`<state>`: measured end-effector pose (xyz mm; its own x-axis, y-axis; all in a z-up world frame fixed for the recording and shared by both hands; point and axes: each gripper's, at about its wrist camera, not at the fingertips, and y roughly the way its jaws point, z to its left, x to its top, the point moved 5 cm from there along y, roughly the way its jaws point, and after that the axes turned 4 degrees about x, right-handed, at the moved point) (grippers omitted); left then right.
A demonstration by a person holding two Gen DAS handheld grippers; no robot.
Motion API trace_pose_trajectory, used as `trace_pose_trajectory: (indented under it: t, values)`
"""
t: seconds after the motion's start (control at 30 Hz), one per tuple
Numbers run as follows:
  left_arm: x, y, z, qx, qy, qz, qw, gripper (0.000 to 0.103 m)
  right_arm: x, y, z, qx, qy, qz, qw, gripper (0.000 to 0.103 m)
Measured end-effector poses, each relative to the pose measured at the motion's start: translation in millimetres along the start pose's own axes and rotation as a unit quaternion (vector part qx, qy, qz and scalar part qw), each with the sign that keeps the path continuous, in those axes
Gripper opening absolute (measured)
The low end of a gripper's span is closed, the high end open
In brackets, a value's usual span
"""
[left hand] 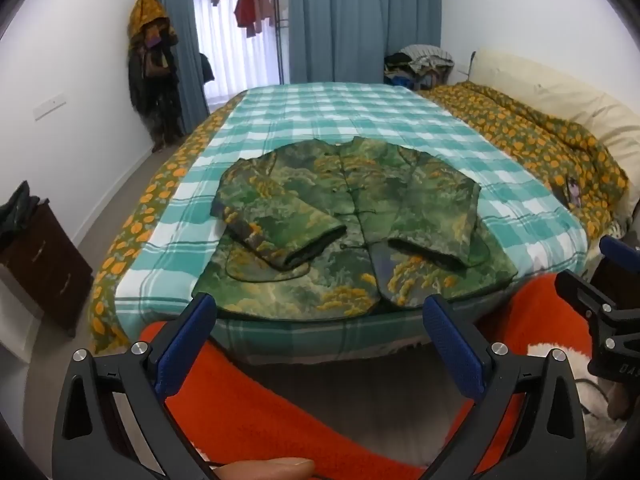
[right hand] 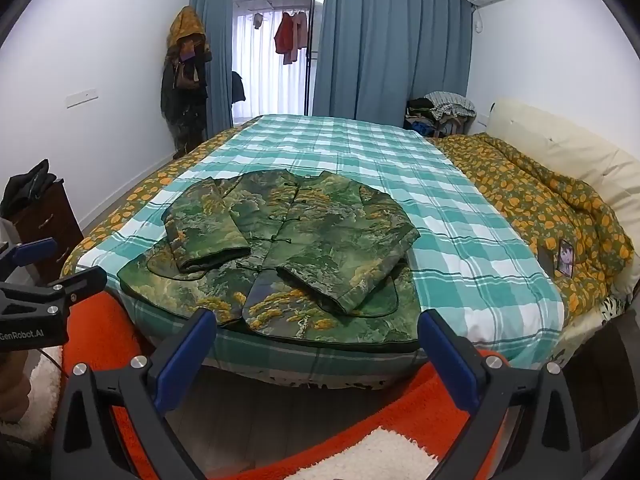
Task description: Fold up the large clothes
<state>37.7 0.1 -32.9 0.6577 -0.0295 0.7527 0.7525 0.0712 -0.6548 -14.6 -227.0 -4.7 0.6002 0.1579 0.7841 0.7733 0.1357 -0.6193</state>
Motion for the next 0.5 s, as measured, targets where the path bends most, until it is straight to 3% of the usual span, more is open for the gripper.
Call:
trace_pose_trajectory:
  t: [0.5]
  values:
    - [-7.2, -0.5, 1.5, -0.004, 0.006, 0.003, 1.0, 0.103, -3.1, 1.1, 6.5, 0.002, -0.011, 0.0, 1.0, 0.102]
